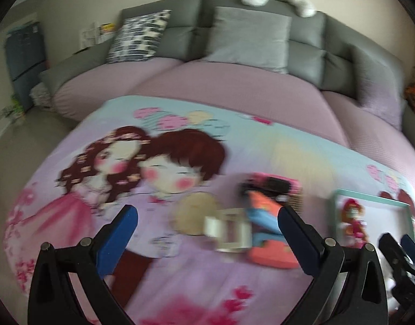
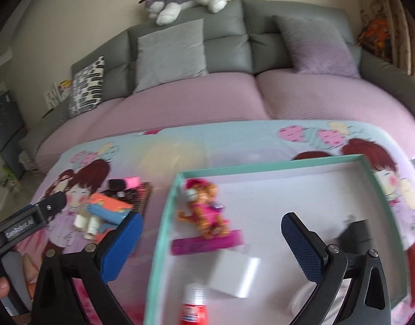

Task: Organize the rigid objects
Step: 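Move both tools out of the tray back toward the item pile, then move the right tool to the coral-blue pencil case while the left tool approaches the white hair clip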

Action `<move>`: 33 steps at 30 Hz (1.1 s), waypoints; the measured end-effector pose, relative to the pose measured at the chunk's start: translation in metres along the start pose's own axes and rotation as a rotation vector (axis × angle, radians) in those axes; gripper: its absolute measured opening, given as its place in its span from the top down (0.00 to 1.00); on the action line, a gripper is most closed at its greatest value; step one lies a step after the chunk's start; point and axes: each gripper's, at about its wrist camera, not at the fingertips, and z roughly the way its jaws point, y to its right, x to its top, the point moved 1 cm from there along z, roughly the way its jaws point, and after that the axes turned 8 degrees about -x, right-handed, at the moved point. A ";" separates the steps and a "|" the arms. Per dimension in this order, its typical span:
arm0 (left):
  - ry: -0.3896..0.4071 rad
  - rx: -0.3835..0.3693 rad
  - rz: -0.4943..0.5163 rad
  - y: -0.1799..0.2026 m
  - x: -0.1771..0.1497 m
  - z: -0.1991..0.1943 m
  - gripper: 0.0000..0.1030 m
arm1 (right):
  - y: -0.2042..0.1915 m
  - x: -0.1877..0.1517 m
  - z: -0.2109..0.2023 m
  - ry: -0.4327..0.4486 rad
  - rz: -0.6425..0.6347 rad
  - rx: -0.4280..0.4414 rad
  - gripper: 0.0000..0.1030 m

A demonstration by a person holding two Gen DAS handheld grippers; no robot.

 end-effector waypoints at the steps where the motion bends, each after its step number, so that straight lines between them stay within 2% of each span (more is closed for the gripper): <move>1: 0.000 0.019 -0.019 -0.008 0.000 0.000 0.00 | -0.008 -0.001 0.000 -0.002 -0.006 0.026 0.00; 5: -0.015 0.017 -0.125 -0.043 -0.002 0.003 0.00 | -0.038 -0.005 0.005 -0.014 -0.049 0.063 0.00; 11: -0.067 0.072 -0.111 -0.059 -0.009 0.015 0.00 | -0.079 -0.015 0.020 -0.064 -0.112 0.082 0.00; 17: -0.117 0.038 -0.205 -0.082 -0.016 0.027 0.00 | -0.114 -0.025 0.027 -0.074 -0.200 0.086 0.00; 19: -0.126 0.042 -0.206 -0.084 -0.018 0.030 0.00 | -0.122 -0.030 0.032 -0.093 -0.210 0.092 0.00; 25: -0.156 -0.013 -0.187 -0.078 -0.020 0.046 0.00 | -0.132 -0.038 0.051 -0.142 -0.223 0.051 0.01; 29: -0.172 -0.017 -0.176 -0.076 -0.021 0.052 0.00 | -0.131 -0.041 0.062 -0.166 -0.217 0.020 0.03; 33: -0.180 -0.038 -0.206 -0.079 -0.022 0.057 0.00 | -0.129 -0.043 0.068 -0.169 -0.220 -0.036 0.09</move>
